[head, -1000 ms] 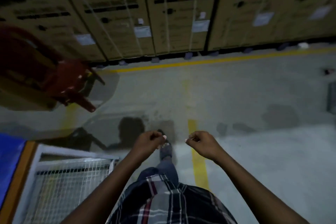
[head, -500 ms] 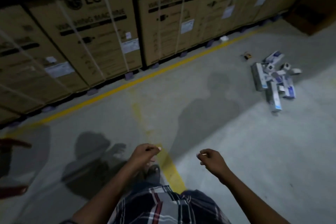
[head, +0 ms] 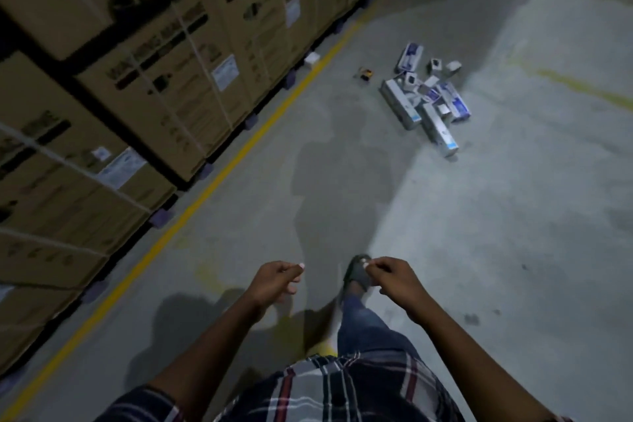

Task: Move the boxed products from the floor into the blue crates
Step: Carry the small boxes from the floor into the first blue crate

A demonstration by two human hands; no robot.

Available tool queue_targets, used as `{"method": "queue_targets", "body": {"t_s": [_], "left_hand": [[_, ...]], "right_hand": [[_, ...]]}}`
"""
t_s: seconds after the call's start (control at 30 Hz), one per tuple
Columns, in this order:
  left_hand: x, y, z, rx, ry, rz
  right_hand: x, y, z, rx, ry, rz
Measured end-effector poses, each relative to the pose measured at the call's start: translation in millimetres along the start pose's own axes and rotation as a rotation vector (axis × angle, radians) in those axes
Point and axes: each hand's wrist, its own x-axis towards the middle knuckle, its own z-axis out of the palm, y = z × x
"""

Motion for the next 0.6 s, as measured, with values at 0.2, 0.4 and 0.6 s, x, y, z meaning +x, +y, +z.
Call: {"method": "queue_targets", "body": {"t_s": [0.2, 0.4, 0.6], "left_hand": [[86.1, 118.8, 25.3, 0.078, -0.011, -0.051], [159.1, 236.9, 40.6, 0.140, 0.002, -0.009], [227.0, 317.6, 41.9, 0.073, -0.018, -0.012]], "right_hand": [[88.5, -34.8, -84.9, 0.048, -0.001, 0.054], [180.1, -81.6, -174.3, -0.063, -0.009, 0.046], [261.2, -126.5, -232.6, -0.061, 0.076, 0.022]]}}
